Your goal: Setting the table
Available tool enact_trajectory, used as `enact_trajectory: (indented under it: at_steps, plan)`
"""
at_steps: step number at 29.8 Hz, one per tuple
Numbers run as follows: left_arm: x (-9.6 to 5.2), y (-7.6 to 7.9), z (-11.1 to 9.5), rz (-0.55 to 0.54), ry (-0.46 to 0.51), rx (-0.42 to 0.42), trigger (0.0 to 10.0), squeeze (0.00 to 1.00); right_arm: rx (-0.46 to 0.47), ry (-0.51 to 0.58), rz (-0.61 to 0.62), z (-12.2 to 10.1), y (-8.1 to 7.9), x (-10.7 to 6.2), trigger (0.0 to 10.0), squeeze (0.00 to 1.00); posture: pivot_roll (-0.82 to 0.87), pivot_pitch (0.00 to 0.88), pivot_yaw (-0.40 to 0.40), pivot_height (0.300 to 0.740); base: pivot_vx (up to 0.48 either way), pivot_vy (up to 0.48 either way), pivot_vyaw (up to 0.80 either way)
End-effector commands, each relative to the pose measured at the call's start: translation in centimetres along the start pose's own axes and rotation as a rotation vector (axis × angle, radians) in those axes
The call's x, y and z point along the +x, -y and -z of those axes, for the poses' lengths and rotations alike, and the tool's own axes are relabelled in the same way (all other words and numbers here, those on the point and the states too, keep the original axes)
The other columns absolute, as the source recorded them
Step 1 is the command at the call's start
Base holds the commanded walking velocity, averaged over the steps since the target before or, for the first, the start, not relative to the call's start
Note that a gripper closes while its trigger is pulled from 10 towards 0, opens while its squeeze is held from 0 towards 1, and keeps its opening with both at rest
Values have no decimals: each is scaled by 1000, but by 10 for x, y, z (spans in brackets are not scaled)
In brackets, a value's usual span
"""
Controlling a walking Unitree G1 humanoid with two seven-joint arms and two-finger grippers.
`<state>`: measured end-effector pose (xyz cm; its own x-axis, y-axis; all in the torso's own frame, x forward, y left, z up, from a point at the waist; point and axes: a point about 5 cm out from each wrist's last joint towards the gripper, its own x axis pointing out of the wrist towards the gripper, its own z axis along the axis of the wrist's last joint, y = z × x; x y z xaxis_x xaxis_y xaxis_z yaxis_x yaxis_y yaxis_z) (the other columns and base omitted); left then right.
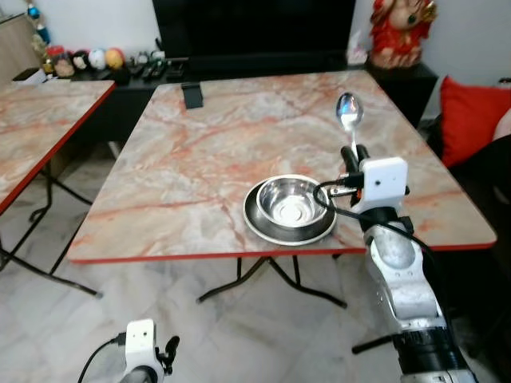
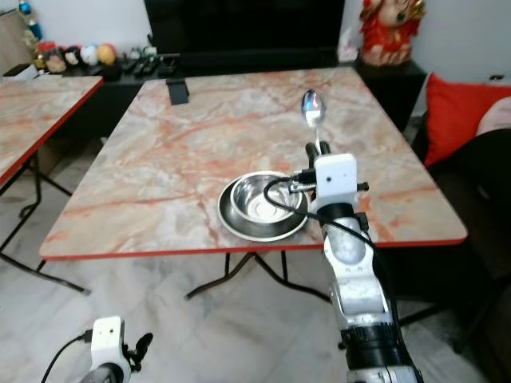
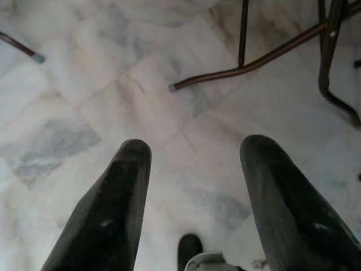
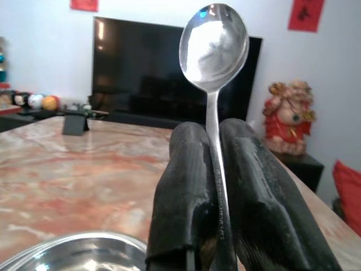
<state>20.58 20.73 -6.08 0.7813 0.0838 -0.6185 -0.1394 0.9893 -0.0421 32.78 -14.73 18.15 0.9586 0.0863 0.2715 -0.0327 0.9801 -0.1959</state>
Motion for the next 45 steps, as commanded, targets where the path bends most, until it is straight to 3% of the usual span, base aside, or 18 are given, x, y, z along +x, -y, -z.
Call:
enact_trajectory:
  at_steps: [1, 16, 28, 34, 39, 40, 45]
  plan:
    - [-1, -8, 1, -24, -12, 3, 10000, 0, 8, 19, -26, -6, -7, 3, 10000, 0, -100, 0, 39, 707, 262, 0, 0]
    - [-2, -9, 3, -27, -18, 3, 10000, 0, 9, 20, -19, -8, -7, 5, 10000, 0, -98, 0, 41, 707, 265, 0, 0]
    - [-2, -10, 2, -32, -7, 1, 10000, 0, 0, 8, 14, -9, -1, 12, 10000, 0, -95, 0, 43, 707, 0, 0, 0]
    - [-2, -11, 3, -35, -16, 1, 10000, 0, -63, -108, 71, 6, 22, 17, 10000, 0, -99, 0, 44, 707, 0, 0, 0]
    - [-2, -12, 3, -36, -16, -1, 10000, 0, -49, -141, 117, 5, 46, 22, 10000, 0, -102, 0, 44, 707, 0, 0, 0]
    - [-3, -12, 3, -37, -17, -2, 10000, 0, -45, -142, 144, 0, 59, 22, 10000, 0, -108, 0, 42, 707, 0, 0, 0]
    - [-3, -13, 4, -34, -22, 2, 10000, 0, -2, -224, 142, 0, 77, 8, 10000, 0, -124, 0, 43, 707, 0, 0, 0]
